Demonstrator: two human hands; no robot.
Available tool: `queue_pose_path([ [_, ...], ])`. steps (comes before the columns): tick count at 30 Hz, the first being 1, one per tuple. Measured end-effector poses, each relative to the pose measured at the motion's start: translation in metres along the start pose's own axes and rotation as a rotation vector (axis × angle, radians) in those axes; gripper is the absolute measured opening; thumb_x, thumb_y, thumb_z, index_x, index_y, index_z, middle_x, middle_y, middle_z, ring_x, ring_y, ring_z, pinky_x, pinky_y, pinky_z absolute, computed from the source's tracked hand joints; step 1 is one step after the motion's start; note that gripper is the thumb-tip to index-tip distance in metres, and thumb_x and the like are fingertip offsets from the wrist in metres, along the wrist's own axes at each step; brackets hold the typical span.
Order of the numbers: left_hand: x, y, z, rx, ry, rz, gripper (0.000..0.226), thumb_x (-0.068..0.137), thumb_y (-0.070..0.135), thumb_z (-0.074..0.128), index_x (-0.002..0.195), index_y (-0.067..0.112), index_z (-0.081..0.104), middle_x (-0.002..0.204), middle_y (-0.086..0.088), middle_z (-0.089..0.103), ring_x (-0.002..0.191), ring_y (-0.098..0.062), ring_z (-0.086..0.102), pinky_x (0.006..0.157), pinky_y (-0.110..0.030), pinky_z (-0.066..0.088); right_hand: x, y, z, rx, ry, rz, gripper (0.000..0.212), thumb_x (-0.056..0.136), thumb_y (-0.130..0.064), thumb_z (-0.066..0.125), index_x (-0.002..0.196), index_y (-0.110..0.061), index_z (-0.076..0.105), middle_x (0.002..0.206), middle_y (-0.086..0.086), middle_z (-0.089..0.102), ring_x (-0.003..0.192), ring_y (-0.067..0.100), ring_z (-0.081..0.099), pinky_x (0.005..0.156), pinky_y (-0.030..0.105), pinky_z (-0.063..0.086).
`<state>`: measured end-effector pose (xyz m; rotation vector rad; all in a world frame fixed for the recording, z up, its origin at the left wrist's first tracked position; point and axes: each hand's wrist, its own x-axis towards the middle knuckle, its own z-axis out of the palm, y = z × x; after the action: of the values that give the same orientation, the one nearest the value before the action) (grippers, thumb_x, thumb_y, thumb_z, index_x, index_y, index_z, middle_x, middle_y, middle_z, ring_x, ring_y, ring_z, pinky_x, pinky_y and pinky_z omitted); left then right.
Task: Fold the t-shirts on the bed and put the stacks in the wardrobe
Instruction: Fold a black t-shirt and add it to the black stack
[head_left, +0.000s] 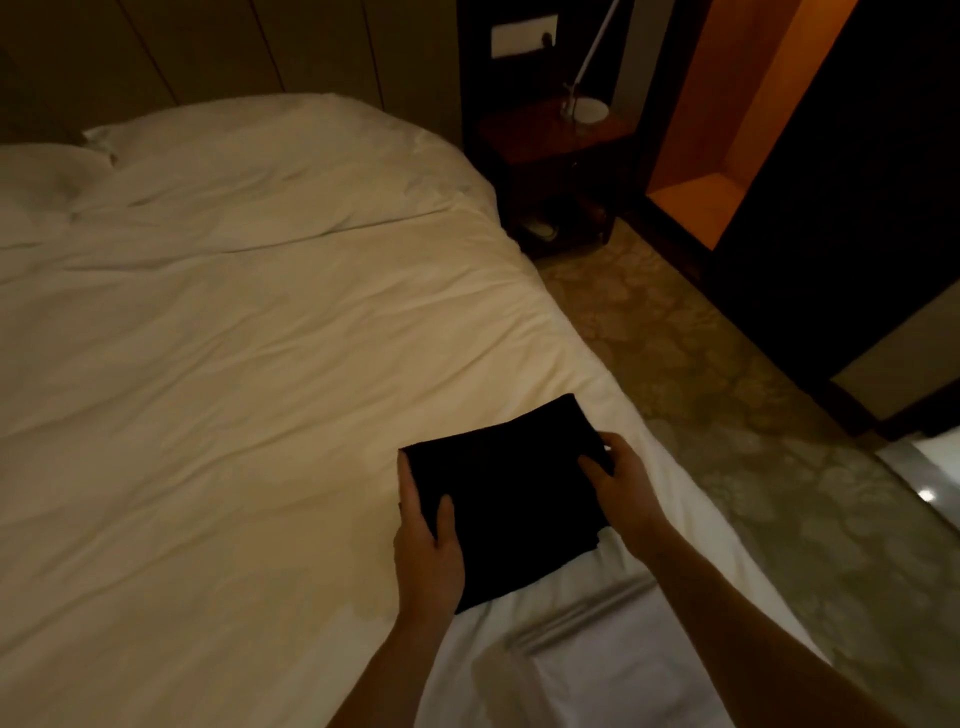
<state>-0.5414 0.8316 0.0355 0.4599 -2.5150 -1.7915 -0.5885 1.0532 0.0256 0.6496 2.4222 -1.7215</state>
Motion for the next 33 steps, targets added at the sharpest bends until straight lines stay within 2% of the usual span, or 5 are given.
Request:
queue_pose_path([
  [8,0.033,-0.057,0.020,0.265,-0.142,0.015,0.066,0.104,0.025,0.043,0.153,0.038,0.001,0.092,0.004,0.067,0.056,-0.021,0.059,0.047,-0.020,0.041,0.038,0.043,0.022,-0.096,-0.070,0.059,0.035,0.100,-0.021,0.053,0.135,-0.019,0.049,0.101,-0.003,0.062,0.102,0.026,0.064,0.090,0.046,0.053],
  [11,0.035,-0.074,0.024,0.300,-0.141,0.004,0.064,0.105,0.022,0.042,0.154,0.037,0.004,0.146,0.004,0.046,0.103,-0.021,0.066,0.080,-0.022,0.051,0.041,0.060,0.025,-0.099,-0.106,0.113,0.037,0.100,-0.022,0.054,0.136,-0.021,0.048,0.101,-0.007,0.061,0.104,0.026,0.064,0.091,0.045,0.054],
  [14,0.032,-0.073,0.027,0.266,-0.066,0.068,0.059,0.105,0.018,0.042,0.153,0.034,0.013,0.151,0.018,0.033,0.131,-0.006,0.043,0.103,-0.013,0.038,0.045,0.064,0.029,-0.112,-0.073,0.080,0.036,0.099,-0.021,0.055,0.135,-0.021,0.050,0.101,-0.008,0.061,0.100,0.020,0.064,0.088,0.038,0.054],
  [19,0.033,-0.088,0.025,0.386,0.004,0.021,0.050,0.105,0.027,0.040,0.154,0.023,0.031,0.143,0.006,0.049,0.120,-0.005,0.050,0.091,-0.022,0.042,0.046,0.065,0.039,-0.159,-0.094,0.022,0.037,0.100,-0.021,0.054,0.136,-0.019,0.048,0.104,-0.012,0.060,0.093,0.009,0.060,0.076,0.019,0.045],
  [33,0.015,-0.114,0.013,0.405,-0.080,-0.158,0.078,0.100,0.034,0.051,0.157,0.031,-0.001,0.144,-0.008,0.053,0.118,-0.030,0.061,0.081,-0.031,0.049,0.020,0.088,0.048,-0.427,-0.139,-0.059,0.036,0.100,-0.033,0.048,0.129,-0.012,0.045,0.109,0.008,0.065,0.094,0.029,0.065,0.079,0.046,0.055],
])
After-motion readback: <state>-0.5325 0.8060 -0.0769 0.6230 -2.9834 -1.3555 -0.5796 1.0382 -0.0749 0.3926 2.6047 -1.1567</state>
